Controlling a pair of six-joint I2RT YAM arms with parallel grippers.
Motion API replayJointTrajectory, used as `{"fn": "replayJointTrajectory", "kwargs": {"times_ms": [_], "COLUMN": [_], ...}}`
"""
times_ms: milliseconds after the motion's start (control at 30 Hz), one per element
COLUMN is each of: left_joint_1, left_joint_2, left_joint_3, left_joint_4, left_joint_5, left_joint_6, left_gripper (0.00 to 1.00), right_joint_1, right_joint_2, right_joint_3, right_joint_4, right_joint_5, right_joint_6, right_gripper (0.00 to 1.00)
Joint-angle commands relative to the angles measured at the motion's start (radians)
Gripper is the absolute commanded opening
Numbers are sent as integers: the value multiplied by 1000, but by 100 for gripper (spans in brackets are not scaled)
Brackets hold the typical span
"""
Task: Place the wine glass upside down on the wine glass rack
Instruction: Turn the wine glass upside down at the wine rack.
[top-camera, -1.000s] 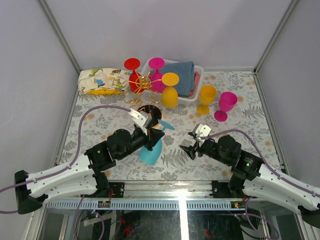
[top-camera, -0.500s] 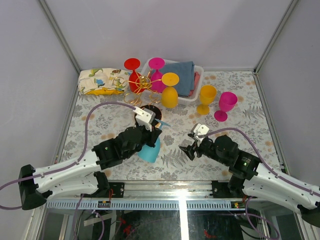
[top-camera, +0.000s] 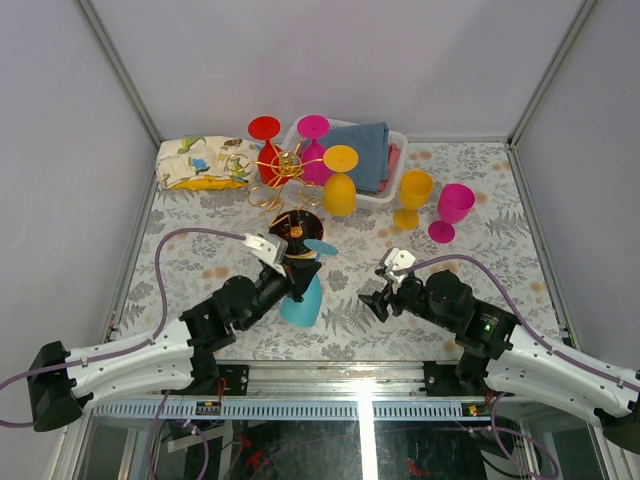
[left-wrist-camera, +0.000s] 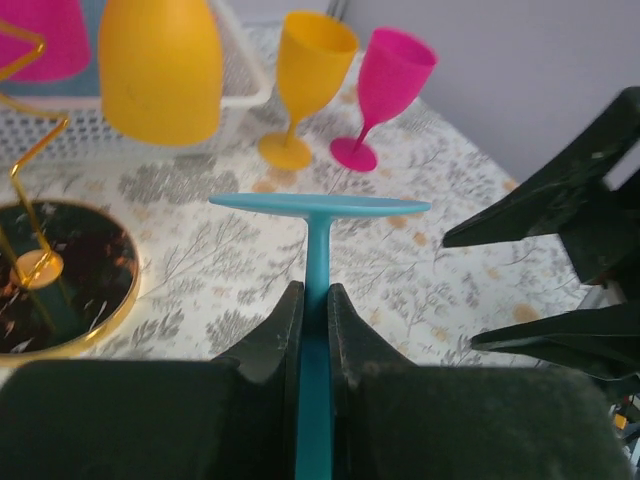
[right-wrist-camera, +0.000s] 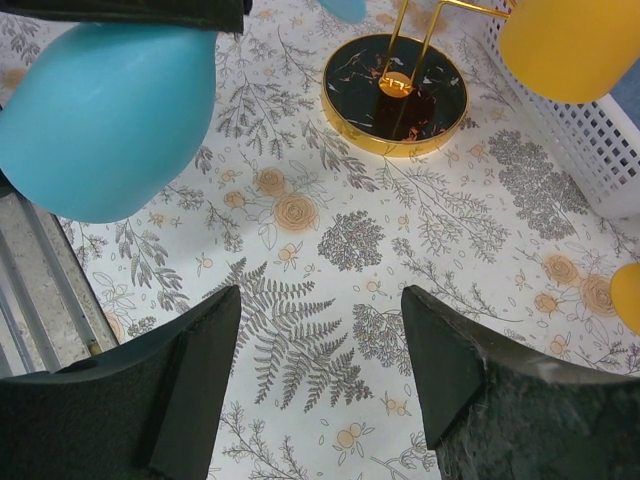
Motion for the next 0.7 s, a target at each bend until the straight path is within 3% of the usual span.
{"fn": "replayJointTrajectory", "kwargs": {"times_ms": [0,200,433,667], "left_joint_1": [1,2,19,159], "left_joint_2": [-26,38,125,203], "left_joint_3": [-86,-228,-216,-238], "left_joint_4": [422,865,1011,1194], "left_joint_5": [85,72,112,151], "left_joint_6": [120,184,247,208], "left_gripper": [0,0,0,0], "right_joint_1": [-1,-2,-2,-2], "right_joint_2": [0,5,9,27], "right_joint_3": [-6,-6,-9,-2], "right_joint_4": [28,22,11,-3], "right_joint_5": [-10,-18,-25,-43], "right_joint_6": [13,14,9,5], "right_gripper": [73,72,73,73]}}
